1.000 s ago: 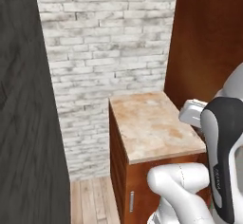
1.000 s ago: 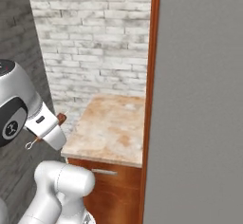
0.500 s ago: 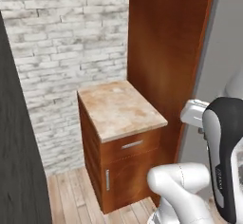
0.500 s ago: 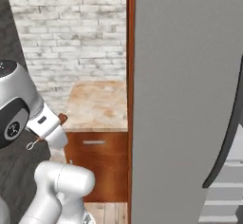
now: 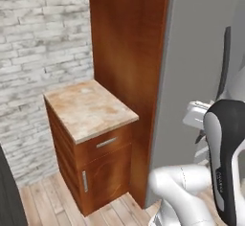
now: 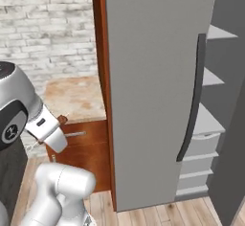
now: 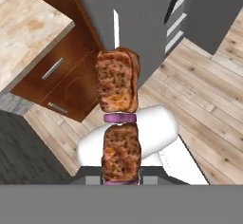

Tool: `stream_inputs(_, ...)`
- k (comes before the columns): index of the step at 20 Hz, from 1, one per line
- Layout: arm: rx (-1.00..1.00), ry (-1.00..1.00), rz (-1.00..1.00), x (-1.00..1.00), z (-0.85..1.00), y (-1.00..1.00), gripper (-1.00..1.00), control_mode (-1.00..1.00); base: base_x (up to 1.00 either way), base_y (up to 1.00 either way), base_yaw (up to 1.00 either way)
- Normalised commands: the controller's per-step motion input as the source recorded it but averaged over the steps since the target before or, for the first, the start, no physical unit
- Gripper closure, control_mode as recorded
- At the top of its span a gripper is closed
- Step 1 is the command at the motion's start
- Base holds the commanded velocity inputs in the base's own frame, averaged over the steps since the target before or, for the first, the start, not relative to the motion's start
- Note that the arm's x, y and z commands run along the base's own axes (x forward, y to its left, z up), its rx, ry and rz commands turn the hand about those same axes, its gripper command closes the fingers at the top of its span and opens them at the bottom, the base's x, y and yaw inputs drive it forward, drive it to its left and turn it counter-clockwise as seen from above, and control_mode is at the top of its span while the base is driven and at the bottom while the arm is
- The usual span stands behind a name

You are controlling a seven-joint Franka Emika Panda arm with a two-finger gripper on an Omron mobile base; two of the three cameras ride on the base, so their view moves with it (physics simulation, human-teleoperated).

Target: Store the kebab skewer in the freezer for long-term storage. Close the freezer door after placing the cooked food.

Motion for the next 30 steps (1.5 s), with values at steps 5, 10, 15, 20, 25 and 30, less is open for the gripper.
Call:
stream_inputs(5, 0.0, 0.0, 0.0, 0.0, 0.0, 0.0, 1.0, 1.0, 0.05, -0.58, -0.02)
stream_inputs(10, 0.0, 0.0, 0.0, 0.0, 0.0, 0.0, 1.0, 1.0, 0.0, -0.79, 0.0)
stream_inputs(15, 0.0, 0.0, 0.0, 0.0, 0.0, 0.0, 1.0, 1.0, 0.11, -0.92, 0.03)
stream_inputs(20, 0.0, 0.0, 0.0, 0.0, 0.0, 0.0, 1.0, 1.0, 0.12, -0.86, 0.08)
stream_inputs(25, 0.0, 0.0, 0.0, 0.0, 0.0, 0.0, 1.0, 1.0, 0.0, -0.61, 0.09)
stream_inputs(30, 0.0, 0.0, 0.0, 0.0, 0.0, 0.0, 1.0, 1.0, 0.09, -0.55, 0.19)
